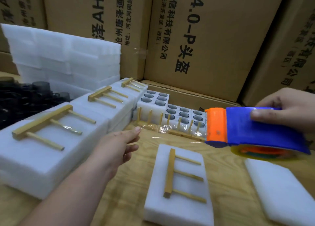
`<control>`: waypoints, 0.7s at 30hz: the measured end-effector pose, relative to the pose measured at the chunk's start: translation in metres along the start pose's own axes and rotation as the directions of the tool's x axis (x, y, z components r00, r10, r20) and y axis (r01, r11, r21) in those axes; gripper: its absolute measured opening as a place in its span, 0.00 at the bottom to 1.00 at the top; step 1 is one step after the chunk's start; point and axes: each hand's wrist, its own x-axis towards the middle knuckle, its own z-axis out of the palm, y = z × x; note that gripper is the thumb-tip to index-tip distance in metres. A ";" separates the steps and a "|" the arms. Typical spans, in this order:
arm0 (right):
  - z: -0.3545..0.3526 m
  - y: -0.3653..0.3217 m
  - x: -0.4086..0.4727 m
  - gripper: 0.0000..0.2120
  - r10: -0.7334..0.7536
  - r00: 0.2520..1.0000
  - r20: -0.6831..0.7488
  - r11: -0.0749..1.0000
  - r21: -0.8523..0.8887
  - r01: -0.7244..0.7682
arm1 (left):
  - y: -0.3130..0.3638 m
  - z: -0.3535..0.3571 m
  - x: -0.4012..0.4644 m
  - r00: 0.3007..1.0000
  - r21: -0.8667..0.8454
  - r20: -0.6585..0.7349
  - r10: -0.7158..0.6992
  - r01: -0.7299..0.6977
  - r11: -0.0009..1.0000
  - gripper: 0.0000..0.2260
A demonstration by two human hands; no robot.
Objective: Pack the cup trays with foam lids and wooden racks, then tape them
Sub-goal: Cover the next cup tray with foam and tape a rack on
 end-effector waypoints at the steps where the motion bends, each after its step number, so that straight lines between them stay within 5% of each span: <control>1: -0.002 -0.007 0.004 0.41 -0.009 1.000 0.019 0.999 -0.052 0.010 | -0.009 -0.002 0.000 1.000 -0.032 0.001 -0.028 0.028 0.999 0.12; 11: -0.003 -0.054 0.047 0.39 0.000 0.981 0.195 0.945 -0.322 0.064 | -0.066 -0.008 -0.013 0.962 -0.040 0.110 -0.251 0.256 0.966 0.10; 21: -0.002 -0.064 0.084 0.31 0.005 0.964 0.266 0.927 -0.363 0.095 | -0.076 0.007 -0.011 0.968 0.026 0.081 -0.236 0.234 0.972 0.09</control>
